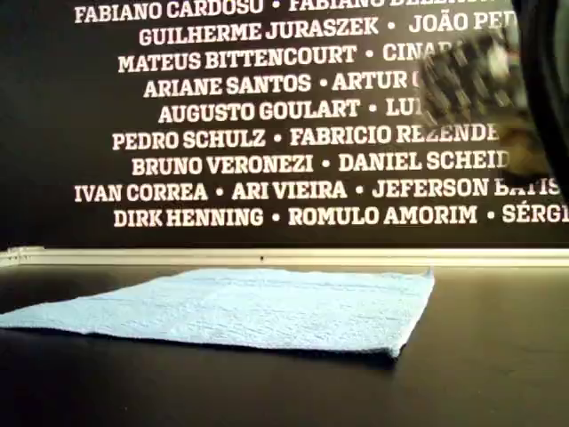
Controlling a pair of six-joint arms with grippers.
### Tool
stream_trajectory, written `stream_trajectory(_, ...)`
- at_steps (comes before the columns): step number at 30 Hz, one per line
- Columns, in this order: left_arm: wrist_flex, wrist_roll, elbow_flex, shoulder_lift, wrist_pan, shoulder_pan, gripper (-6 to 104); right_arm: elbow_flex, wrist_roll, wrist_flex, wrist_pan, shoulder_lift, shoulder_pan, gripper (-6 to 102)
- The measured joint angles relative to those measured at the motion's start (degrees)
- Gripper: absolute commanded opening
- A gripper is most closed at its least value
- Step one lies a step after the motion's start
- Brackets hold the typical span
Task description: Fold a cloth
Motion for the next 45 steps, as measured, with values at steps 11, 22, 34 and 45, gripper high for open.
stream_trajectory(11, -0.3, 0.0, 0.0, 0.0, 5.4, 0.0, 17, -0.8, 4.31, -1.5, -17.4, 0.0, 0.4, 15)
stream_trajectory(22, -0.3, 0.0, 0.0, 0.0, 5.4, 0.0, 72, -0.8, 3.87, -1.5, -17.5, 0.0, -0.8, 44)
stream_trajectory(34, -0.3, 0.0, -0.2, -3.8, 5.4, 0.0, 76, -25.9, 0.09, -1.5, -12.7, -42.0, 0.4, 39)
stream_trajectory(45, -0.3, 0.4, -19.2, -41.5, 5.4, 0.0, 76, -32.5, 1.14, -1.5, -17.8, -63.1, 9.1, 39)
